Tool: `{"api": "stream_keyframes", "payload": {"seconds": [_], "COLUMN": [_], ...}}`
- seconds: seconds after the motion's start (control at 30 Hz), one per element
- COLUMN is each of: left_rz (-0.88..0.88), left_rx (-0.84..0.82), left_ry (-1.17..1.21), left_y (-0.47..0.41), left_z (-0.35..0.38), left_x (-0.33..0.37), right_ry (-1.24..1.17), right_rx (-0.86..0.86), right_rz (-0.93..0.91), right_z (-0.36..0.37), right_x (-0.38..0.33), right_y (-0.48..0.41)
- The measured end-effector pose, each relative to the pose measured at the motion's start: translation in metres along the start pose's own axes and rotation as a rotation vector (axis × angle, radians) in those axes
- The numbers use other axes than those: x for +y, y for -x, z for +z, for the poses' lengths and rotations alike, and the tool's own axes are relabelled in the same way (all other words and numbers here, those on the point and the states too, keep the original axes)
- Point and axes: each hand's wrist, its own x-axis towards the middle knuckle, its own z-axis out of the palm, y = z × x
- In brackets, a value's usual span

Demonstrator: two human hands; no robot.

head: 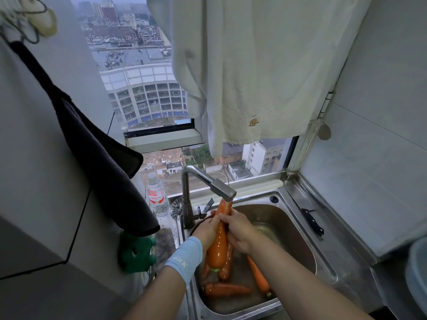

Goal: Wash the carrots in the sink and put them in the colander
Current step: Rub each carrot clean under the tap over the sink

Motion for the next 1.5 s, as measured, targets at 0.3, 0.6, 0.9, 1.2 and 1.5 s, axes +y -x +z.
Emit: {"api": "stream_keyframes", "payload": {"seconds": [0.3,0.6,0.9,1.2,1.5], "left_rz": [0.017,0.048,0.088,0.200,0.299], "left_rx": [0.029,-0.024,0.026,0.059,0.166], "left_ry": [-0.001,-0.071,-0.057,-0.113,-0.284], "left_y": [0.008,0.016,0.015,0.023,0.025], "left_z": [0.004,0.020,0.004,0.016,0.017], "left_x": [0.015,0.028,0.026,0.031,0.028], "right_ry": [0.299,-0.054,-0.078,-0.187,-0.246], "right_rx": [0.195,0.272,-0.040,0.144,0.122], "right_rz": [-0.160,0.046,-0.078,-0.078,-0.096], "right_z": [0.012,0.005,-0.002,0.005,0.000], "right_x": [-0.001,-0.007,-0.006,-0.002,0.005], "right_y": [-0.005,-0.010,0.006,-0.003,-0.009]}}
